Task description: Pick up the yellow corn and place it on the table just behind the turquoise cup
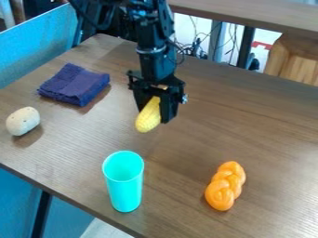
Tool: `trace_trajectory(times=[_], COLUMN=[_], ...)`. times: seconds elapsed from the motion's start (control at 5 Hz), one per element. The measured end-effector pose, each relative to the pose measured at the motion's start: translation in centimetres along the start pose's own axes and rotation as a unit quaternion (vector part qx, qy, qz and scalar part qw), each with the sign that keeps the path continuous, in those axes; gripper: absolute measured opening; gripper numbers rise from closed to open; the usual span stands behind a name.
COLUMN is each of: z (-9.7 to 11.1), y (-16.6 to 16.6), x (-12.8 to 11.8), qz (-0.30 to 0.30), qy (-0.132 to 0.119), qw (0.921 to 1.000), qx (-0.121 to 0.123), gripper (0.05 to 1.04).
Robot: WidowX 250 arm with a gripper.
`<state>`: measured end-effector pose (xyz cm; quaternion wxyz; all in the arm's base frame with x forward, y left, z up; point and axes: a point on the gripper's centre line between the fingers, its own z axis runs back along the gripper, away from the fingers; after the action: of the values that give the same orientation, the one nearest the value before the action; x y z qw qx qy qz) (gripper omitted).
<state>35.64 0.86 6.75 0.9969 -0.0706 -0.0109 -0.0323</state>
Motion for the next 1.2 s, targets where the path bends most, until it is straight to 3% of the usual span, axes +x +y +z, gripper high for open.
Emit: trace_trajectory(times=[0.4,0.6,0.8,1.0,1.2], z=[-4.2,-4.4,-4.4,-4.3,-3.6], y=[1.1,1.1,1.2,1.1,0.9], x=[-0.8,-0.6,-0.3,-0.7,-1.1], qz=[0.024,0.034,0.038,0.036,0.024], qy=[0.03,0.032,0.033,0.036,0.032], qw=[0.9991,0.9987,0.9985,0.9985,0.999], qx=[0.018,0.021,0.021,0.021,0.021], gripper=[0.698,0.698,0.772,0.977,0.991])
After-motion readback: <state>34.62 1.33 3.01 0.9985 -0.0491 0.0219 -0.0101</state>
